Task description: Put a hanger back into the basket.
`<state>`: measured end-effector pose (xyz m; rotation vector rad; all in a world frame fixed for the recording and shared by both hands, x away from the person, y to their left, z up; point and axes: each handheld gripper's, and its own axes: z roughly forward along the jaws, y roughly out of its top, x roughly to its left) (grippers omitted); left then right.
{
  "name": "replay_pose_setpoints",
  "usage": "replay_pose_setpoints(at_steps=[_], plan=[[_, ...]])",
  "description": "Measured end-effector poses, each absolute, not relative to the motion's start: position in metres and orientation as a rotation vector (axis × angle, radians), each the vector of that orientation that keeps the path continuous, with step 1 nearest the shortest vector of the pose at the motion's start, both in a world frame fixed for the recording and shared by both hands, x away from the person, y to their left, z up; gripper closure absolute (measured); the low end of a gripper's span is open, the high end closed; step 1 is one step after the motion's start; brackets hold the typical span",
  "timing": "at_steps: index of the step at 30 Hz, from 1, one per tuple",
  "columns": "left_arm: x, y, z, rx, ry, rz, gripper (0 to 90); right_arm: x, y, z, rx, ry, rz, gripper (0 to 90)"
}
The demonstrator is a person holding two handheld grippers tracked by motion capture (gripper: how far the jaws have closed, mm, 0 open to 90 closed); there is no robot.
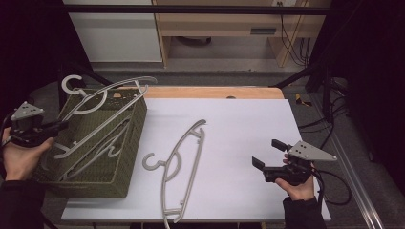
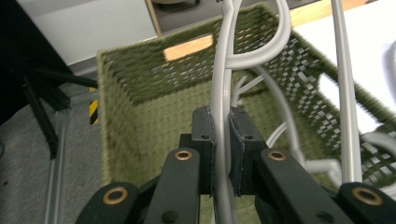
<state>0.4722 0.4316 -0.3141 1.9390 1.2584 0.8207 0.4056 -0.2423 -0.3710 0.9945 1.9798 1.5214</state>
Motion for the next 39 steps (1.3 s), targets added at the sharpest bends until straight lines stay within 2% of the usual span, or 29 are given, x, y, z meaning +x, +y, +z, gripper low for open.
replay_pose_setpoints(at_steps=[8,19,39], plan=[[0.467,0.457,-0.324,1.940,1.307,0.874,82.0,0.407,-0.240,-0.372,1.002,1.987,1.517,6.2],[0.463,0.470,-0.333,1.969,1.343,0.918,82.0,0.407,-0.241,-0.373,1.001,1.984,1.516,6.2],[0.473,0.460,-0.365,2.103,1.347,0.978,81.9,0.407,-0.239,-0.373,1.003,1.989,1.511,6.2]])
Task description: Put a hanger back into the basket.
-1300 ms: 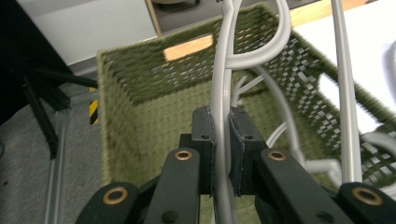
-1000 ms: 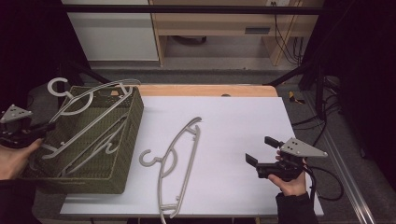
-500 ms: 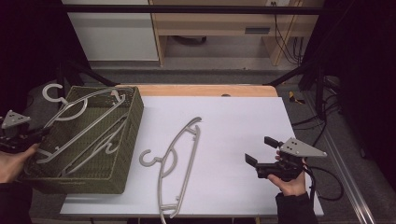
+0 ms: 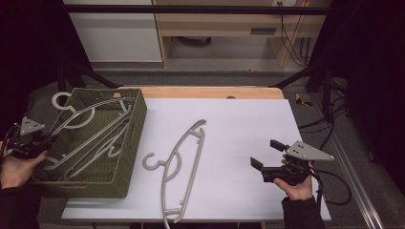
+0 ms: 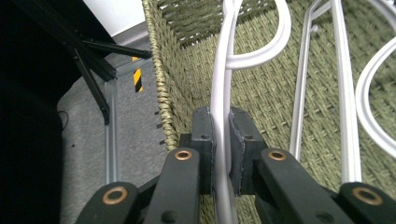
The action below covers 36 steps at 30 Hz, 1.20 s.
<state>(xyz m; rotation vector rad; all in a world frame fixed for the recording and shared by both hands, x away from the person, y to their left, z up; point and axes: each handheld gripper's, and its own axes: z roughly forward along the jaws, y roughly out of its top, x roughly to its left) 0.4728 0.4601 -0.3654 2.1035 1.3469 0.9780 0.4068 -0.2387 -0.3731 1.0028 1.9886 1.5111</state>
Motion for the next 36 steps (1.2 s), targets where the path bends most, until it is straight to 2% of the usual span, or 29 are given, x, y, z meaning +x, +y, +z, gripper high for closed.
replay_pose_setpoints(at_steps=[4,13,21,29,36], plan=[[0.476,0.453,-0.369,2.166,1.363,0.971,81.7,0.406,-0.239,-0.372,0.998,1.989,1.515,6.2],[0.471,0.454,-0.366,2.129,1.379,0.864,80.9,0.406,-0.239,-0.373,0.999,1.989,1.514,6.1],[0.465,0.453,-0.365,2.103,1.323,0.865,80.8,0.406,-0.238,-0.372,0.997,1.989,1.512,6.1],[0.473,0.449,-0.370,2.179,1.391,0.907,80.7,0.406,-0.238,-0.372,0.994,1.989,1.513,6.1],[0.458,0.443,-0.363,2.123,1.240,0.950,81.3,0.406,-0.237,-0.372,0.993,1.991,1.512,6.0]])
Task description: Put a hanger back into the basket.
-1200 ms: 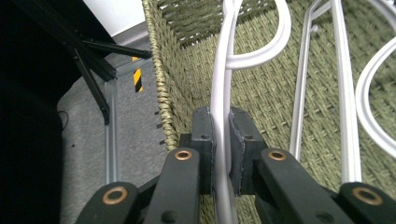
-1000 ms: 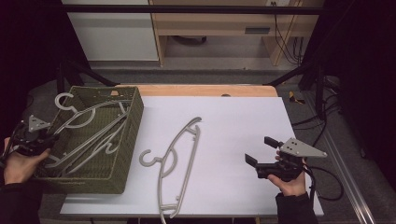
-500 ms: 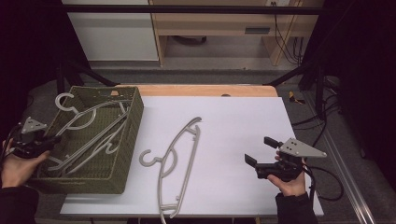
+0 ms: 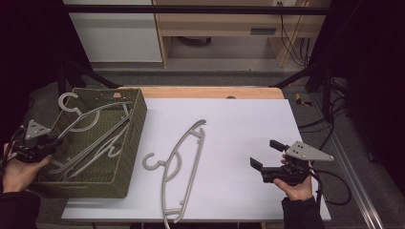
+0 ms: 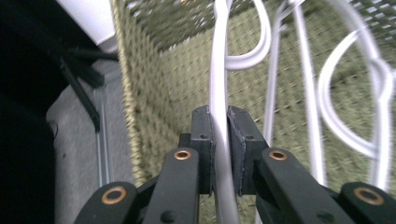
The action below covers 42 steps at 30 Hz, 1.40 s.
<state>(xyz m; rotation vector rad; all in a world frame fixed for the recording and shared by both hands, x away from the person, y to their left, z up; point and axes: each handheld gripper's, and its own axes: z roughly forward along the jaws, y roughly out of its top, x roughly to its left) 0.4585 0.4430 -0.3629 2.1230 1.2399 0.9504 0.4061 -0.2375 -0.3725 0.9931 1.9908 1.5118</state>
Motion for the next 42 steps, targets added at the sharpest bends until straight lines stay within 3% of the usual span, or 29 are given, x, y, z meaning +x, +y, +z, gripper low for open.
replay_pose_setpoints(at_steps=[5,9,24,33,42], plan=[[0.447,0.435,-0.363,2.147,1.142,0.936,80.5,0.405,-0.238,-0.372,0.992,1.988,1.518,6.0],[0.442,0.431,-0.362,2.241,1.088,0.841,79.5,0.405,-0.238,-0.371,0.995,1.987,1.519,6.1],[0.443,0.418,-0.376,2.390,1.095,0.591,77.7,0.405,-0.237,-0.372,0.992,1.993,1.513,6.0],[0.437,0.407,-0.367,2.371,1.071,0.610,66.3,0.404,-0.239,-0.370,0.988,1.986,1.521,6.0],[0.427,0.390,-0.346,2.248,1.031,0.690,46.9,0.404,-0.239,-0.370,0.992,1.979,1.524,6.0]])
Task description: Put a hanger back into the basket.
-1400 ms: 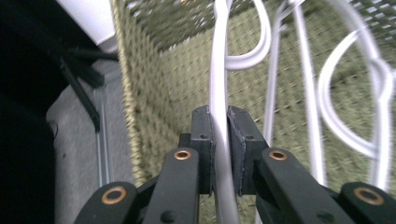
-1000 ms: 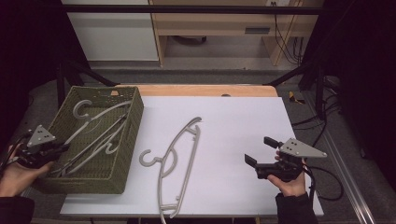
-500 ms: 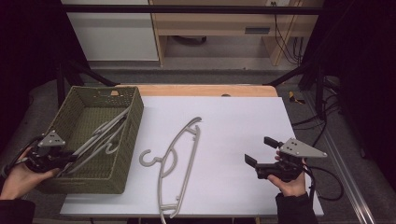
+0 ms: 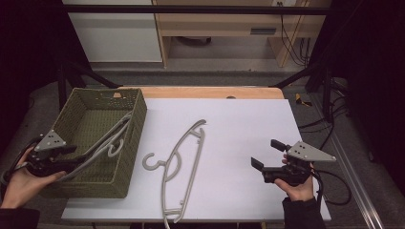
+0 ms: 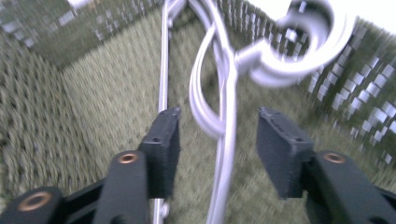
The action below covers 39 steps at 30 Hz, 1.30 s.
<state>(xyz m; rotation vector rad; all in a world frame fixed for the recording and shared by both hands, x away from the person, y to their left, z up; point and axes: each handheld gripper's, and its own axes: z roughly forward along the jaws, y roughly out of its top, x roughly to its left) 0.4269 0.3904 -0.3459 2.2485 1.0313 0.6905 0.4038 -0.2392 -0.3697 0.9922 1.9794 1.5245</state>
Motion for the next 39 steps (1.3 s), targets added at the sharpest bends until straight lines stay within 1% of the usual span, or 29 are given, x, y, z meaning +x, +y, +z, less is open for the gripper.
replay_pose_setpoints(at_steps=[6,11,16,24,30,39], plan=[[0.420,0.368,-0.332,2.075,0.997,0.721,38.2,0.404,-0.239,-0.370,0.994,1.980,1.525,5.9],[0.412,0.342,-0.324,1.973,0.957,0.709,31.1,0.404,-0.240,-0.370,0.996,1.979,1.524,5.9],[0.405,0.313,-0.324,1.908,0.923,0.690,23.8,0.404,-0.240,-0.370,0.993,1.982,1.521,5.8],[0.397,0.271,-0.333,1.803,0.878,0.616,15.6,0.404,-0.240,-0.370,1.001,1.975,1.521,5.5],[0.393,0.247,-0.352,1.794,0.874,0.563,14.1,0.403,-0.241,-0.370,1.002,1.970,1.524,5.5],[0.393,0.222,-0.383,1.873,0.890,0.490,14.8,0.402,-0.241,-0.370,1.004,1.966,1.523,5.3]])
